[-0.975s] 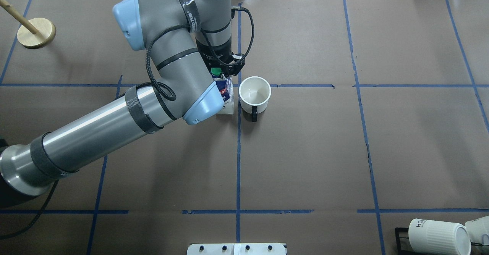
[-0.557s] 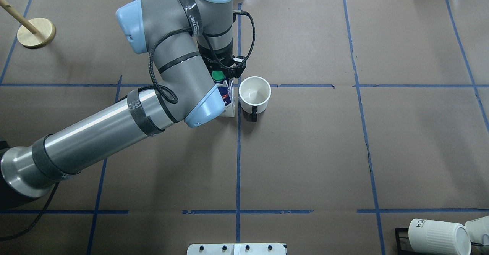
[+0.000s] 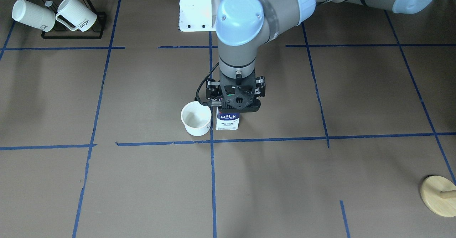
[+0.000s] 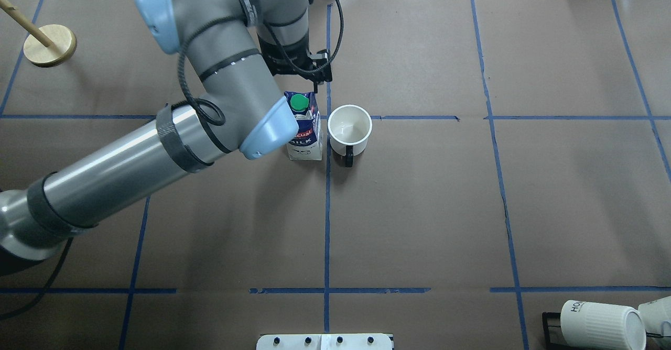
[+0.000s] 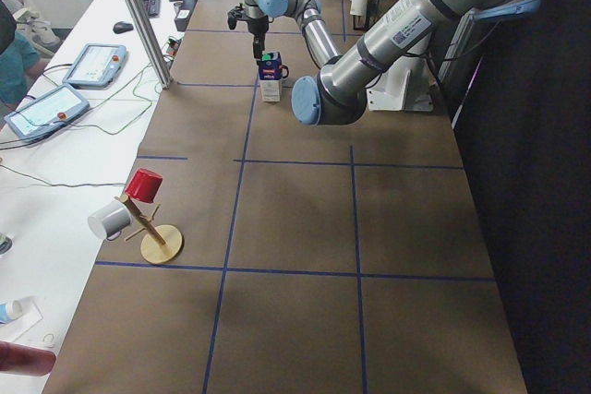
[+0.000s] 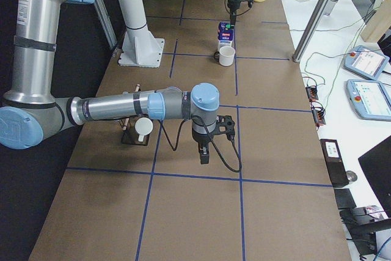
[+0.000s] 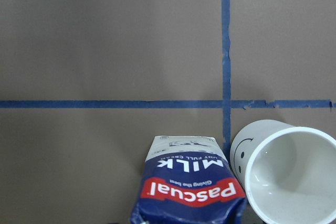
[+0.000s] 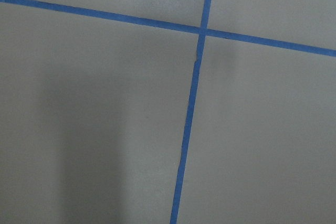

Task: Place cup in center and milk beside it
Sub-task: 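Release the carton and raise the left arm away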

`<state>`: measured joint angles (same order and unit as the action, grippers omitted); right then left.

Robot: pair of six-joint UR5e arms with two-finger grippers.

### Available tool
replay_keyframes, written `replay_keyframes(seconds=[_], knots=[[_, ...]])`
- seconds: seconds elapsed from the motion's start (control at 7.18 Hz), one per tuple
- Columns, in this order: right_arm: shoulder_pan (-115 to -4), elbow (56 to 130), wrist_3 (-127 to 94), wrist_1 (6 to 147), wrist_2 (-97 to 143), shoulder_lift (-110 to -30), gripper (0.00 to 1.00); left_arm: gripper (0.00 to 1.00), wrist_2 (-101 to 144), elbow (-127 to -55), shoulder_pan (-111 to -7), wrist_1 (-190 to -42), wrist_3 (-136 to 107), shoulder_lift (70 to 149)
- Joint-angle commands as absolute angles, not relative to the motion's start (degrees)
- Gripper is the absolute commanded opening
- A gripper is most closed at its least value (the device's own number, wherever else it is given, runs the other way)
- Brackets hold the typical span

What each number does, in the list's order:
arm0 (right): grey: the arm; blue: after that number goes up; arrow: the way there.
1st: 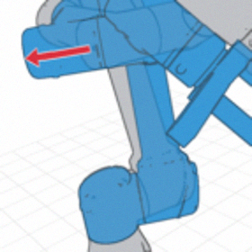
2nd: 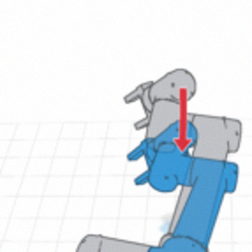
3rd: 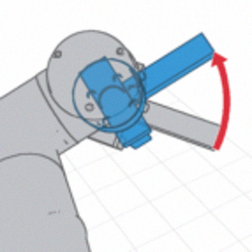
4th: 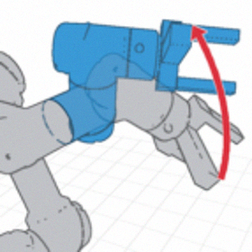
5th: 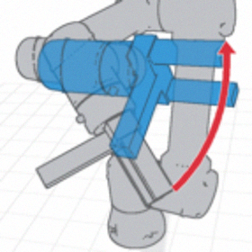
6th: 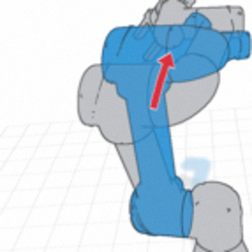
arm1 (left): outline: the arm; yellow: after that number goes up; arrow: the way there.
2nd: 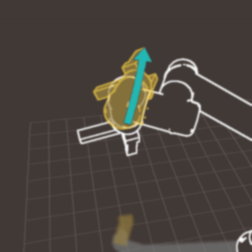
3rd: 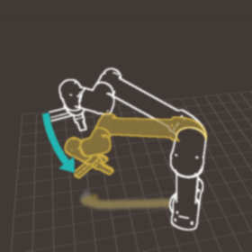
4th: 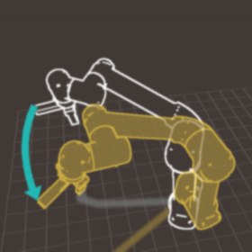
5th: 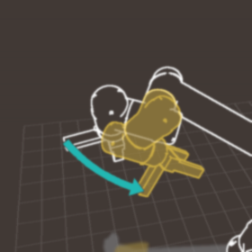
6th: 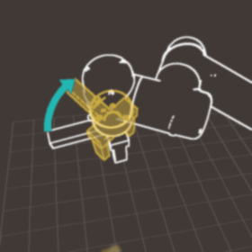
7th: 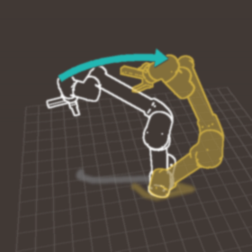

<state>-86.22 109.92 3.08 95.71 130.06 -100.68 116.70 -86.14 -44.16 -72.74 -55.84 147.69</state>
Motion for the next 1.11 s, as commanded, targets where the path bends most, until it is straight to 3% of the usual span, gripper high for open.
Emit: replay_keyframes(seconds=[0.0,0.28,0.56,0.98], knots=[[-86.22,109.86,3.08,95.71,129.90,-100.55,1.00,0.99,118.72,-95.22,-50.85,-63.50,-44.80,144.00],[-86.22,109.86,3.08,95.71,129.81,-100.55,1.00,0.99,126.10,-104.03,-61.55,-63.81,-26.64,128.56],[-86.22,108.47,3.08,95.71,129.90,-100.63,1.00,0.99,130.33,-105.38,-70.71,-66.16,-6.34,114.50],[-86.22,107.76,3.08,95.71,130.08,-100.81,1.00,0.99,133.15,-104.59,-80.66,-79.49,2.28,94.54]])
